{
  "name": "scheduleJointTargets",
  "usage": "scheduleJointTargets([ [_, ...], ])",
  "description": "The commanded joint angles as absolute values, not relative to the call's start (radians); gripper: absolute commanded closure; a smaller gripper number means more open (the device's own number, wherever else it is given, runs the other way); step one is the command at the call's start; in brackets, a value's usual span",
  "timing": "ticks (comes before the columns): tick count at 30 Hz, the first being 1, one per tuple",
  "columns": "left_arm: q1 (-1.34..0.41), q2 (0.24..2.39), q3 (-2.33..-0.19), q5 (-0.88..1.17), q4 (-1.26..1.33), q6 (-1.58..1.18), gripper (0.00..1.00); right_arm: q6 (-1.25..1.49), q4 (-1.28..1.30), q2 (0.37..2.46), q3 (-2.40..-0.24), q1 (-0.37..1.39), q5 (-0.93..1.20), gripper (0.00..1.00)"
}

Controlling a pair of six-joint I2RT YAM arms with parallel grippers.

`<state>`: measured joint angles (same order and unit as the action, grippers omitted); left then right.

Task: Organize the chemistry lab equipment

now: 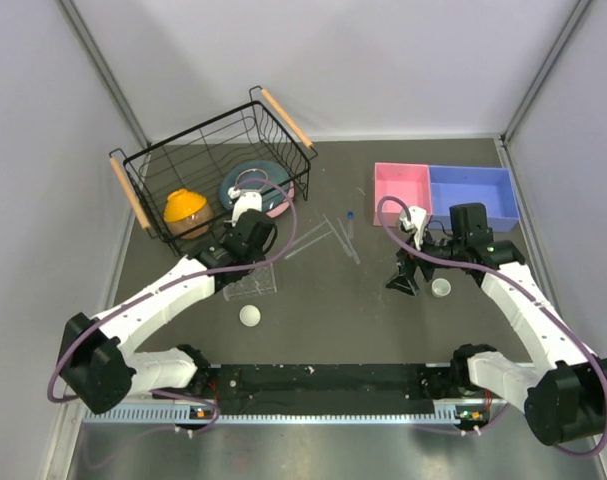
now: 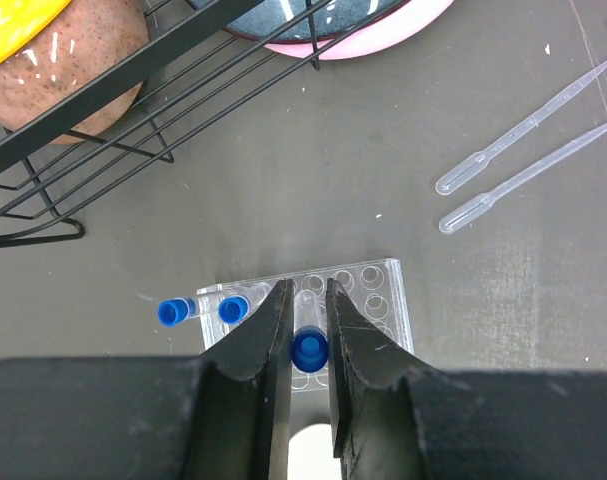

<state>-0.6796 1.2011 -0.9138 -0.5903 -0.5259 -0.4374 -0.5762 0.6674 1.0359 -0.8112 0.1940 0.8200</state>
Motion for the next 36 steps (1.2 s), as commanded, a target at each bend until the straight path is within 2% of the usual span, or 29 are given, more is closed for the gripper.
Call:
scheduleJointTargets([
  [1,-0.660,1.212,-0.894,-0.555,-0.453,-0.425,1.00,-0.597,0.637,1.049,-0.813,0.189,0.824,0.01],
  [36,-0.574,1.344,-0.877,-0.525,-0.468,-0.414,0.99,-0.601,0.637,1.071,-0.815,0.189,0.818,0.01],
])
